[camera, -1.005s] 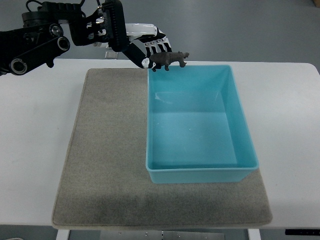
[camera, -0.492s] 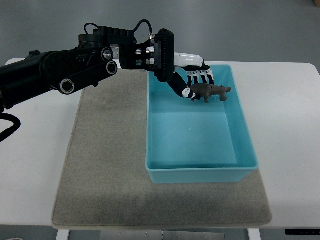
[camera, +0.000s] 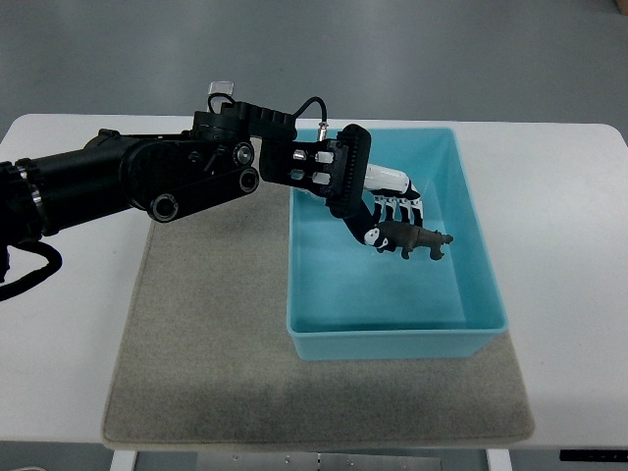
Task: Place brown hippo in blue box with left hand
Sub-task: 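Lower the hippo into the blue box and open the left hand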
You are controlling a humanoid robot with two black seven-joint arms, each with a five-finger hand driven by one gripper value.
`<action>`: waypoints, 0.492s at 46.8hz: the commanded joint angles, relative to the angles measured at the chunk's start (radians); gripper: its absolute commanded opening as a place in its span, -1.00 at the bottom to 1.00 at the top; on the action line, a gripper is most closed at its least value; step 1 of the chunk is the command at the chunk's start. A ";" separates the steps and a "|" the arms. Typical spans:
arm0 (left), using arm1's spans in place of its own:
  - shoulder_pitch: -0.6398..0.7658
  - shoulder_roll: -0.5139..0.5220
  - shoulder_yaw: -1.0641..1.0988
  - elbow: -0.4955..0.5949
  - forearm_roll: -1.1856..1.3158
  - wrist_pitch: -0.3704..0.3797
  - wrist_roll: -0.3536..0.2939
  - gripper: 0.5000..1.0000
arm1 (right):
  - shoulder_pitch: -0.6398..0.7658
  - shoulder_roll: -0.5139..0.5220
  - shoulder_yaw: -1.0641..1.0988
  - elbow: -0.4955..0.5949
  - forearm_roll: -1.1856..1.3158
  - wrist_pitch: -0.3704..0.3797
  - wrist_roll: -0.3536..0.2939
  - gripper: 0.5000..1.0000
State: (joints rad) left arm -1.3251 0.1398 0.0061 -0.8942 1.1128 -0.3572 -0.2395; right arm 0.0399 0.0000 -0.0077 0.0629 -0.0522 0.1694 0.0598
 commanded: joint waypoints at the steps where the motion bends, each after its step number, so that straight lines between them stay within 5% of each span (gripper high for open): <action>1: 0.023 -0.008 0.000 0.000 0.036 0.000 0.003 -1.00 | 0.000 0.000 0.000 0.000 0.000 -0.001 0.000 0.74; 17: 0.069 -0.016 -0.003 0.006 0.056 0.020 0.005 -1.00 | 0.000 0.000 0.000 0.000 0.000 -0.001 0.000 0.74; 19: 0.069 -0.016 -0.003 0.006 0.056 0.040 0.005 -0.67 | 0.000 0.000 0.000 0.000 0.000 -0.001 0.000 0.74; 23: 0.072 -0.016 -0.005 0.006 0.055 0.105 0.002 0.58 | 0.000 0.000 0.000 0.000 0.000 -0.001 0.000 0.74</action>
State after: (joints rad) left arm -1.2559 0.1243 0.0033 -0.8882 1.1692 -0.3033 -0.2343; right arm 0.0399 0.0000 -0.0077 0.0629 -0.0521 0.1696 0.0598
